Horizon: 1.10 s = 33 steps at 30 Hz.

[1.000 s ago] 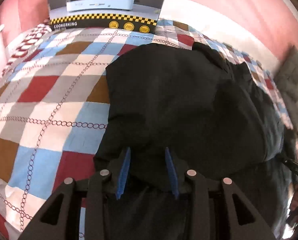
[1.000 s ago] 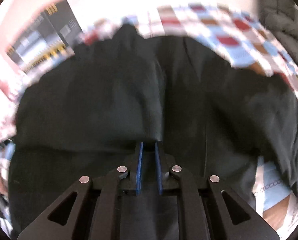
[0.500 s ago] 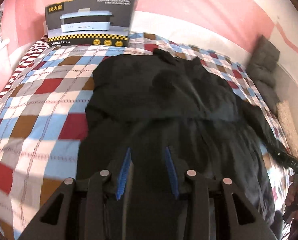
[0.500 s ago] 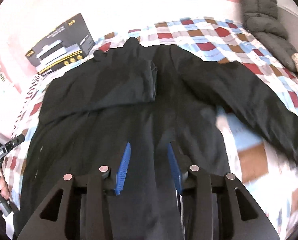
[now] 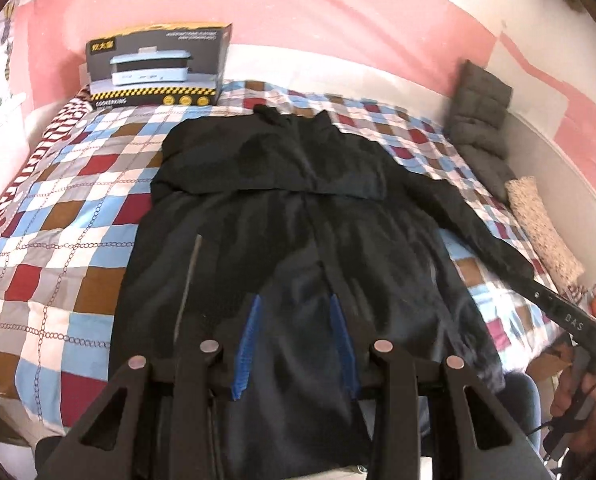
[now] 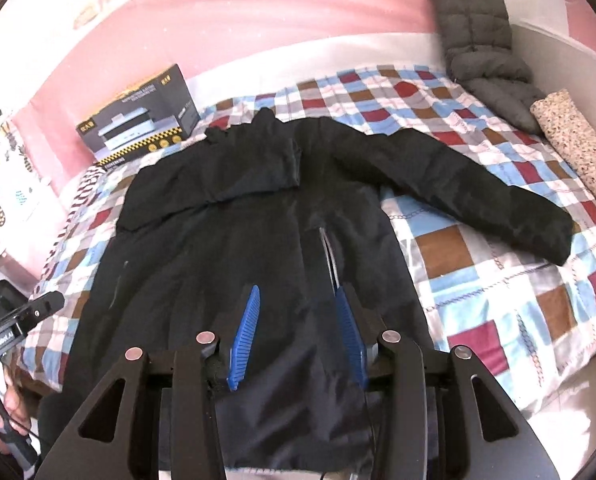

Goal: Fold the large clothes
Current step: 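Move the right gripper to the other coat sleeve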

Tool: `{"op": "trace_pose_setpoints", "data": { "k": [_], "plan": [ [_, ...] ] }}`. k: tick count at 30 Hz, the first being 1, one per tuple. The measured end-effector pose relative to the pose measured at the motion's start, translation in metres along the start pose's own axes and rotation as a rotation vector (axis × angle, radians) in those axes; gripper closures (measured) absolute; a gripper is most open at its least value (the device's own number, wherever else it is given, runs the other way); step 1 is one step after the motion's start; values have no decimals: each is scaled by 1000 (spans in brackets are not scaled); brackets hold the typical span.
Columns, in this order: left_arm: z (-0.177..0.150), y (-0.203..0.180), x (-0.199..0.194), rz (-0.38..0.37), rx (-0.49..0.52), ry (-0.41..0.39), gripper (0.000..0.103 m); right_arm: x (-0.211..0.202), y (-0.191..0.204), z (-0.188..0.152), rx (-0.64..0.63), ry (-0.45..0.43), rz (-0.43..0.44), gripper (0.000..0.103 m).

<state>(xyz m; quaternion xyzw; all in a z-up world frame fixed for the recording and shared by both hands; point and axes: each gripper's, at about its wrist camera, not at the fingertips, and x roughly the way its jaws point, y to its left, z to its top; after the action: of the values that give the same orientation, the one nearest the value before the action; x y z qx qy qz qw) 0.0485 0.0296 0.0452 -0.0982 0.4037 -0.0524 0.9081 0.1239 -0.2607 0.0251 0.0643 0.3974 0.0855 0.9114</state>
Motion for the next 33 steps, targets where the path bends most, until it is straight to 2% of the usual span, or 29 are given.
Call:
{"op": "trace_pose_setpoints", "data": {
  "k": [2,4,6,15,17,23,33],
  "plan": [
    [-5,-8,-8,-3,16,-6,61,-10,0,-6,0,-11,4,61],
    [-11,-14,-13,-8,28,-2,61,-16,-3,-12,6,-16,6,50],
    [-16,-19,-17,-11,38,2,61,-22,-8,-17,23,-23,12,45],
    [-21,-26,-28,-17,46,-8,59,-38,-34,-18,100,-59,-7,44],
    [-21,-24,-27,-17,41,-7,56,-39,-40,-18,123,-69,-15,44],
    [-21,-20,-17,-12,21,17,56,-32,-64,-17,202,-62,-17,40],
    [-9,-15,14,17,19,64,56,-4,-142,-13,421,-51,-70,38]
  ]
}}
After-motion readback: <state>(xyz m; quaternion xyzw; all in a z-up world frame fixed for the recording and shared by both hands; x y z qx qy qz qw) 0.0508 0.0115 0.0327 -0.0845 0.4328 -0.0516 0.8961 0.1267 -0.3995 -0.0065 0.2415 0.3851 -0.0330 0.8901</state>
